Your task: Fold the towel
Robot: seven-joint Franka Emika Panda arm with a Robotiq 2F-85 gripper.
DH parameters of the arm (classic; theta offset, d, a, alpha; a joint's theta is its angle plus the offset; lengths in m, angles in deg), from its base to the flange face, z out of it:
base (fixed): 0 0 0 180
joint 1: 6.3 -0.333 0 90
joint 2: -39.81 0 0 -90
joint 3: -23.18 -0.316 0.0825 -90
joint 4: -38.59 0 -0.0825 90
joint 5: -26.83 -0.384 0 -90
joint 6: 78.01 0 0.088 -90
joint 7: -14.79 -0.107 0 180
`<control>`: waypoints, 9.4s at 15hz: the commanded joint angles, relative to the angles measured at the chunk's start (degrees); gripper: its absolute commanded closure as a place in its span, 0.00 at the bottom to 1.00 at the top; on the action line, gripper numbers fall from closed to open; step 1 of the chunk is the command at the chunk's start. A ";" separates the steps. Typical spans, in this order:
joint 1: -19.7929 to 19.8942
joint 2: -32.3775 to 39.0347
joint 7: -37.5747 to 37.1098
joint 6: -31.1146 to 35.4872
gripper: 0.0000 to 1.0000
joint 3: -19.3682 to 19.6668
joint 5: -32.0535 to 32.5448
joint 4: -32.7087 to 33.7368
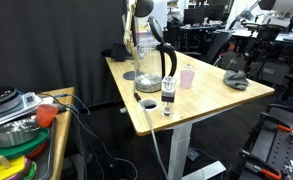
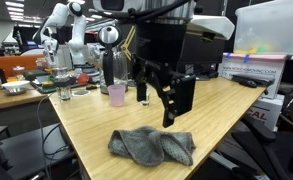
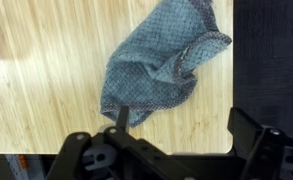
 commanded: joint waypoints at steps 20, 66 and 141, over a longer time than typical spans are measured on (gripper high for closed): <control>-1.10 9.52 -1.81 5.81 0.00 -2.87 -3.68 -1.32; -4.35 15.37 -4.70 0.64 0.96 -0.57 -7.32 4.45; -37.50 5.82 -4.24 -18.25 0.00 31.02 -3.80 1.33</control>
